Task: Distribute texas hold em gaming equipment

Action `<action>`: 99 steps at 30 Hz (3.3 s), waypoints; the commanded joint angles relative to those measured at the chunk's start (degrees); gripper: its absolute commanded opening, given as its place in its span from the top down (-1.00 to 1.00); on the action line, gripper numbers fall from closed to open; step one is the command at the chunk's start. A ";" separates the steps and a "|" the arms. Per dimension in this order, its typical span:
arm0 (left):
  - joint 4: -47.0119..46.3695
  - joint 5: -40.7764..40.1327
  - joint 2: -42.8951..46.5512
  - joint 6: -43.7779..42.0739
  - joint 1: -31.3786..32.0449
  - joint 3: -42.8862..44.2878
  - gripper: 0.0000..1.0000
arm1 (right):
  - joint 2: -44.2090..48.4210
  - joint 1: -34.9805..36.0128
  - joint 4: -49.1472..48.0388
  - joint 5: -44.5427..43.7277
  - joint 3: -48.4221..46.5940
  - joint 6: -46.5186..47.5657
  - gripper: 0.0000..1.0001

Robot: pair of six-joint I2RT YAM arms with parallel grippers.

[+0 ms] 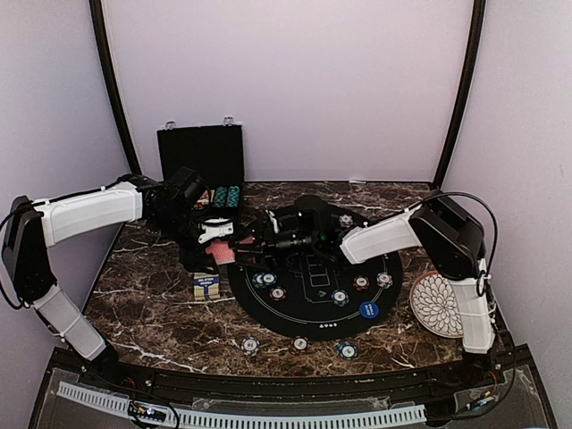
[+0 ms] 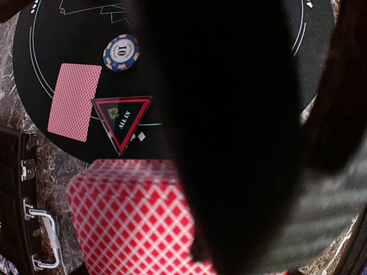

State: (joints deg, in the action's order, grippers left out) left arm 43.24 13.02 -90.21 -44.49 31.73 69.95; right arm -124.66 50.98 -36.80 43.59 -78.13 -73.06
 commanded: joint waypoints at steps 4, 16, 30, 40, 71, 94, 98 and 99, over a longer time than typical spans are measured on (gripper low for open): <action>1.18 1.77 1.51 0.46 0.04 2.69 1.00 | -4.18 0.79 -8.90 2.03 -3.80 -5.48 -0.39; 2.08 2.24 0.80 0.21 0.07 3.60 1.00 | -9.71 1.40 -8.60 3.87 -11.00 -7.98 -0.27; 2.54 1.14 0.62 -0.68 0.09 2.92 1.00 | -10.07 0.04 -1.53 4.07 -9.46 -3.66 -0.21; 2.24 0.56 0.78 -1.03 0.09 2.57 1.00 | -4.83 -1.94 3.09 3.43 -4.38 1.30 -0.05; 1.62 -1.98 0.62 -1.78 0.08 0.36 1.00 | 6.73 -7.71 -5.20 5.99 5.36 -3.92 1.00; 2.74 -1.91 0.39 -2.07 0.07 0.52 1.00 | -2.77 -27.15 52.88 -10.82 -20.81 34.52 1.00; 2.68 -1.80 0.44 -2.01 0.07 0.37 1.00 | -7.23 -27.16 55.92 -13.58 -27.61 35.57 1.00; 2.78 -1.74 0.50 -2.05 0.08 0.30 1.00 | -8.17 -27.16 56.60 -14.07 -28.53 35.71 1.00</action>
State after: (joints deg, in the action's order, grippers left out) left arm 45.32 10.46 -90.87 -46.09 31.73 70.98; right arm -129.45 23.53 13.85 34.26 -101.32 -40.95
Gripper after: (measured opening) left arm 0.675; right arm 0.008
